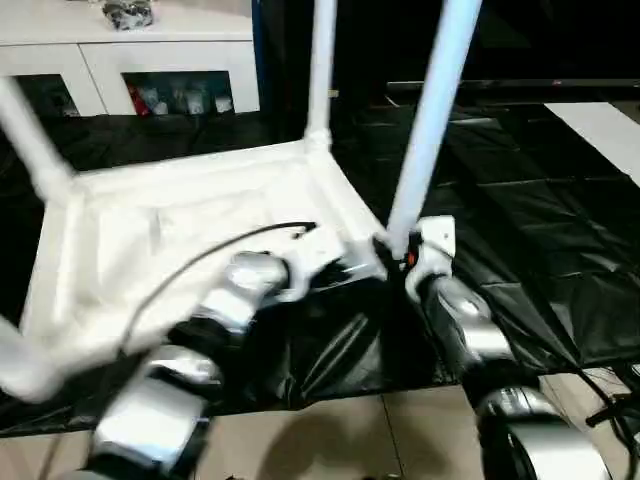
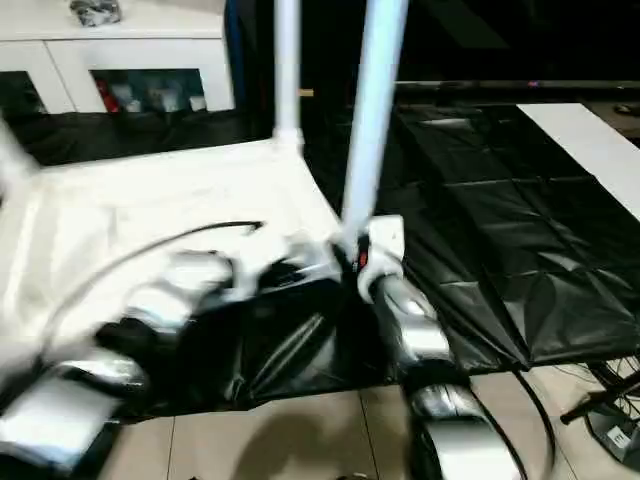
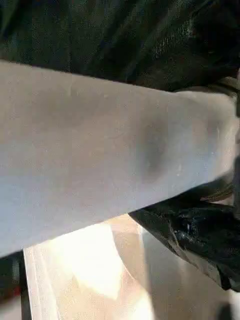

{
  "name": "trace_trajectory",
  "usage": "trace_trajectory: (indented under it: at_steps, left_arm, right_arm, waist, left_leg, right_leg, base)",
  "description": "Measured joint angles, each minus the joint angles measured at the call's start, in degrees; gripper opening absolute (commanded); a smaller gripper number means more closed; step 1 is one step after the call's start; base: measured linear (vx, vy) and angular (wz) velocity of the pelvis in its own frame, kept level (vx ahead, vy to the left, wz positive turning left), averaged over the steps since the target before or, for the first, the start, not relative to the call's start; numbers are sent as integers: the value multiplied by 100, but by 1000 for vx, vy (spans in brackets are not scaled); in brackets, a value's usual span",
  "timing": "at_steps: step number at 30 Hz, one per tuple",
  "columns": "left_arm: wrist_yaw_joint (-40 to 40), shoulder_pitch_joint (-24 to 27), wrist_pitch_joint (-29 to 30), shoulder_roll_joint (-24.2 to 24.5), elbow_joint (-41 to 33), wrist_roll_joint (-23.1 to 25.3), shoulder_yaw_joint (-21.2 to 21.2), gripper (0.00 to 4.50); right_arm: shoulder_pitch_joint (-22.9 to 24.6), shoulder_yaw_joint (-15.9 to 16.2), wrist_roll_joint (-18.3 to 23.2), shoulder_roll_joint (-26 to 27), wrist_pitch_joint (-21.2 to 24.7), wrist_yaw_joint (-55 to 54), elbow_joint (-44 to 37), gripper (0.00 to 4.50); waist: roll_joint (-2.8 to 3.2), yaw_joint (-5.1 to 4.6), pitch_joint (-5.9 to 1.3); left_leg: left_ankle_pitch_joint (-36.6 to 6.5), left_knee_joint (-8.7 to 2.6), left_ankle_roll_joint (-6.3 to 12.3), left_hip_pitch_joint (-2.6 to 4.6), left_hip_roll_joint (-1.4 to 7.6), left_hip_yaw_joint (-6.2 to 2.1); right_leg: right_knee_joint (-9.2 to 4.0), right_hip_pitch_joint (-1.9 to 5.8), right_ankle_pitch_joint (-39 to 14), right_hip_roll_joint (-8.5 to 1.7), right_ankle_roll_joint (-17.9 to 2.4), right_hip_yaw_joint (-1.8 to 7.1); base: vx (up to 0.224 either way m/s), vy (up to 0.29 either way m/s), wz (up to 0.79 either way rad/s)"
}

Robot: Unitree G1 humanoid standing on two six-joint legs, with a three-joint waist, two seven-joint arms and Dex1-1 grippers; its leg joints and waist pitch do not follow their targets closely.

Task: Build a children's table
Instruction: Rotate leg to tighten, then rotate table base

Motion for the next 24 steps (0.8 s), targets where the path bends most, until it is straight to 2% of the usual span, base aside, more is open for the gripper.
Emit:
trace_trajectory:
  at_steps: [1, 2, 4, 7, 12, 17, 22, 23, 24]
  left_arm:
    - [59, -1, -26, -15, 7, 19, -15, 0]
    - [71, -2, -69, -14, 14, 27, -19, 0]
    - [68, -3, -134, 8, 17, 30, -25, 0]
    - [42, -3, -311, 169, 21, 26, -32, 0]
    - [-35, -4, -556, 347, 56, 100, -46, 0]
    - [-197, -19, -861, 501, 148, 91, -93, 0]
    - [-316, -3, -1020, 595, 213, 19, -25, 0]
    - [-379, 0, -989, 614, 213, -26, 18, 28]
    - [-462, 9, -913, 614, 186, -76, 71, 28]
  right_arm:
    - [-6, 2, -20, 5, -69, -58, 27, 263]
    - [-5, 2, -50, 9, -121, -75, 33, 298]
    - [18, 2, -78, 16, -228, -50, 31, 333]
    - [169, 31, -69, 27, -457, 326, -100, 355]
    - [524, 258, -78, -146, -684, 1007, -596, 392]
    - [1315, 443, 27, -515, -551, 1477, -1421, 445]
    - [2180, 691, 221, -748, -142, 2315, -2613, 445]
    - [2258, 778, 270, -742, -64, 2434, -2774, 448]
    - [2310, 854, 320, -737, 41, 2529, -2901, 448]
  waist:
    - [14, 4, 0]
    - [18, 8, 2]
    - [25, 22, 4]
    - [28, 14, 5]
    - [25, 3, 6]
    - [16, 30, 11]
    - [25, 15, 16]
    - [31, -1, 18]
    - [35, -2, 17]
  left_leg:
    - [0, -3, 1, 0, 0, 1]
    - [0, -8, 1, -2, 0, 1]
    - [0, -24, 0, -5, 1, 1]
    - [1, -39, 0, -43, 12, -4]
    - [0, -45, 0, -48, 16, -2]
    - [1, -50, 0, -51, 15, 0]
    - [0, -50, 0, -54, 15, 2]
    - [0, -50, 0, -53, 15, 2]
    - [0, -51, 1, -53, 15, 1]
  right_leg:
    - [4, 0, 1, 0, 0, 1]
    - [8, -2, 2, 0, 1, 1]
    - [11, -6, 26, 0, 12, -1]
    - [14, -17, 27, 8, 18, -12]
    - [15, -25, 29, 14, 14, -10]
    - [13, -27, 26, 12, 18, -11]
    - [11, -31, 14, 12, 37, -10]
    - [11, -34, 14, 12, 40, -9]
    - [12, -37, 15, 13, 39, -10]
  base:
    - [0, 0, 0]
    - [0, 0, 0]
    - [0, 0, 0]
    - [0, 0, 0]
    - [0, 0, 0]
    - [0, 0, 0]
    - [0, 0, 0]
    - [0, 0, 0]
    - [0, 0, 0]
